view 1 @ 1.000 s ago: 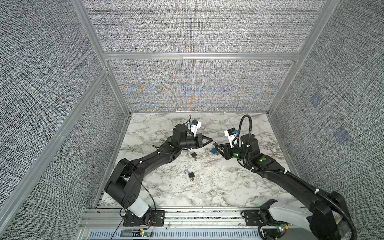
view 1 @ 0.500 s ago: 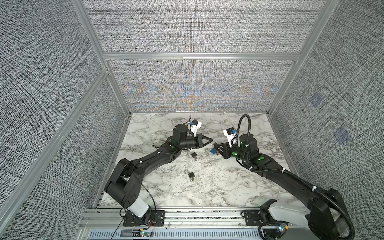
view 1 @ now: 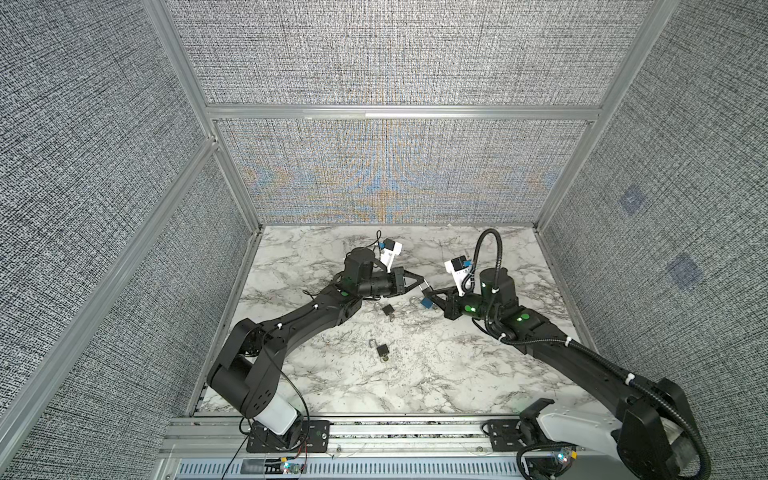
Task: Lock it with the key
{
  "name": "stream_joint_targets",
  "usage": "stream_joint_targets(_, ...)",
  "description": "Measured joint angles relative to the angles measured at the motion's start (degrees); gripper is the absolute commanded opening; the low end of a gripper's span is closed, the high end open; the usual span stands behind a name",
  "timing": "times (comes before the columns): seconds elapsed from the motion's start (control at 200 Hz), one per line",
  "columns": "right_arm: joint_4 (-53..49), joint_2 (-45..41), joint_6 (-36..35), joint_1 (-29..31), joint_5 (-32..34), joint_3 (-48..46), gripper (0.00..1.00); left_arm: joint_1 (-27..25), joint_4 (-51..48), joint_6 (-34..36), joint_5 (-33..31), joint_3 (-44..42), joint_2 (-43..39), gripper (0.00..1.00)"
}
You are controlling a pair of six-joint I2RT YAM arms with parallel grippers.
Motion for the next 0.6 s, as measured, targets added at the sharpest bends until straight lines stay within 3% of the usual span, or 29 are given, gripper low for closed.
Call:
stream_joint_targets(0.105, -1.33, 0.81, 1.31, -1.18, -2.99, 1.64, 0.00, 0.74, -3.76, 3.13, -0.07, 0.31, -1.73, 0.28)
stream_joint_targets(0.395, -6.73, 3.30, 4.28, -4.46, -19.32, 4.79, 0.00, 3.82, -13.16, 12.22, -1.49, 0.87, -6.56, 0.33)
stream_joint_targets(0.6, -6.82, 2.89, 7.08, -5.33, -26.80, 4.79, 0.00, 3.69, -19.41, 19.98, -0.04, 3.87, -7.02, 0.33)
